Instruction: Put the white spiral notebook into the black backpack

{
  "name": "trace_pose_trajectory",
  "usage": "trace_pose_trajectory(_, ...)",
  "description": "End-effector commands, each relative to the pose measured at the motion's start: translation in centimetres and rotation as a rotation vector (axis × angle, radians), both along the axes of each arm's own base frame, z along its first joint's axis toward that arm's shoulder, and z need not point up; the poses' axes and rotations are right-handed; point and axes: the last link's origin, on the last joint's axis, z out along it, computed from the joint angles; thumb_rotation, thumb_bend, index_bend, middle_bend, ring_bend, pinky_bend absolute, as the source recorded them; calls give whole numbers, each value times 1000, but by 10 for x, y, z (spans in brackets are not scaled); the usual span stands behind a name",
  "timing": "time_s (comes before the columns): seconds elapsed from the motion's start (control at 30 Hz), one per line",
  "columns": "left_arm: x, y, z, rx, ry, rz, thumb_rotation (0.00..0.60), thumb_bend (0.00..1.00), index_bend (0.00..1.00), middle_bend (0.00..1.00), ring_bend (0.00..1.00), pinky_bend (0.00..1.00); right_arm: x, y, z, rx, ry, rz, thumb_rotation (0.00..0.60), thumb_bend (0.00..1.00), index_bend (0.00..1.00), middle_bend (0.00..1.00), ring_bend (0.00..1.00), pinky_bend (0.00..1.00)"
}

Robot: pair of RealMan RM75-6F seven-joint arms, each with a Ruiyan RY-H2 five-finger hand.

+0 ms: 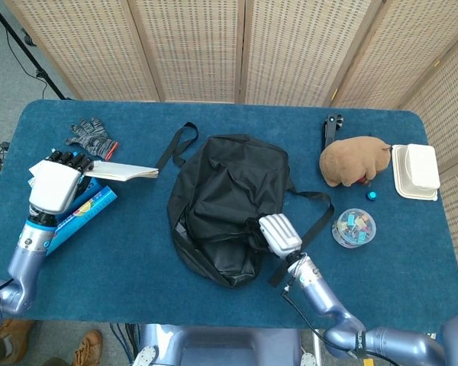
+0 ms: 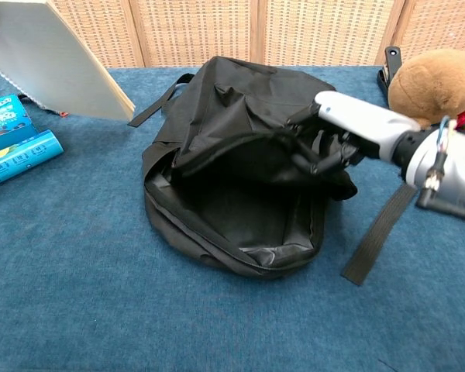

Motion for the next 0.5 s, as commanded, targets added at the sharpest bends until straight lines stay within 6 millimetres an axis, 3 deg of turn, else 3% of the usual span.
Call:
trace_pose_trajectory(0.03, 2, -5, 5, 4, -18, -44, 600, 503, 834, 634, 566, 592, -1, -14, 12, -9, -22, -54, 600, 555, 630, 607, 456, 511)
trace_pose_trajectory(0.5, 12, -54, 14, -102, -98, -216, 600, 503, 834, 634, 566, 592, -8, -50, 37, -40, -24, -191, 600, 559, 638, 615, 459, 514)
